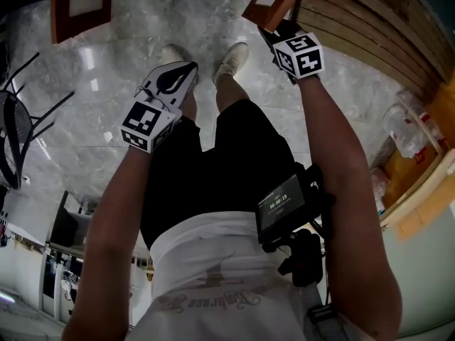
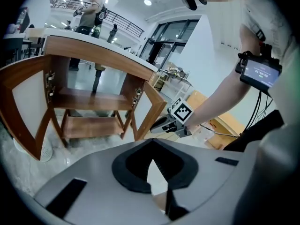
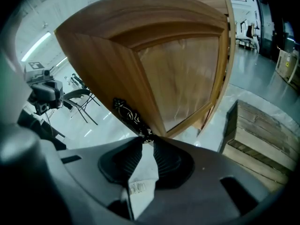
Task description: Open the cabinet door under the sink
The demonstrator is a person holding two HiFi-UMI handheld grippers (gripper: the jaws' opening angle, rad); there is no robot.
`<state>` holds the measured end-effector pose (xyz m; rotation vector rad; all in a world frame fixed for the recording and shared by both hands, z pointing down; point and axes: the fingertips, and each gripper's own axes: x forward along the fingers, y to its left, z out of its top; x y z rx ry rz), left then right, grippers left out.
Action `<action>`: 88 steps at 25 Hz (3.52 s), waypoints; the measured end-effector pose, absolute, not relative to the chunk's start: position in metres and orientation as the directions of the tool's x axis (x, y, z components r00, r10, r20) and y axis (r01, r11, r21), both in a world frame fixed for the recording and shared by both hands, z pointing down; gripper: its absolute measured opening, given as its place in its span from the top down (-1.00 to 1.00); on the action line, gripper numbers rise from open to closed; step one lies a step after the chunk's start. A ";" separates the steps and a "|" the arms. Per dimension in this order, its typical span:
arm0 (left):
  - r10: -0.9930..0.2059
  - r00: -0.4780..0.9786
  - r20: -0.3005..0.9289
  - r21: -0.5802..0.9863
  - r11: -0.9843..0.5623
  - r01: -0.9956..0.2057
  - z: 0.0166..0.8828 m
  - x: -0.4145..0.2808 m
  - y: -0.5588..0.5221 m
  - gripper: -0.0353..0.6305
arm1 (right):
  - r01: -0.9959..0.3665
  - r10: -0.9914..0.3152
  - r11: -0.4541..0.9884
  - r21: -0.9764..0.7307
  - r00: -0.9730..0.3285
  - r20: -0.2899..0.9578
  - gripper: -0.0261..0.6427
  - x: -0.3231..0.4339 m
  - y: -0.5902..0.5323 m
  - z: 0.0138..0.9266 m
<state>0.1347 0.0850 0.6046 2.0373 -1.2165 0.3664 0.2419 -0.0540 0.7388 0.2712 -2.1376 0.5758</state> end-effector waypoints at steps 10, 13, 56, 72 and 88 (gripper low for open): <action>-0.625 0.531 0.572 0.433 -0.320 -0.843 0.608 0.157 0.056 0.87 | -0.363 0.047 0.883 -0.295 -0.558 0.828 0.71 0.297 -0.066 0.741; -0.614 0.543 0.573 0.434 -0.335 -0.837 0.609 0.165 0.050 0.87 | -0.381 0.037 0.878 -0.291 -0.550 0.834 0.72 0.312 -0.072 0.741; -0.683 0.452 0.574 0.381 -0.266 -0.886 0.485 0.042 0.039 0.87 | -0.716 -0.476 0.643 -0.273 -0.653 0.589 0.88 0.266 -0.126 0.489; -0.784 0.429 0.448 0.334 -0.298 -0.894 0.399 -0.022 0.044 0.87 | -0.460 -0.349 0.832 -0.309 -0.868 0.352 0.89 0.121 -0.048 0.362; -0.775 0.480 0.410 0.333 -0.363 -0.870 0.382 -0.036 0.050 0.87 | -0.524 -0.408 0.810 -0.263 -0.826 0.390 0.89 0.120 -0.030 0.351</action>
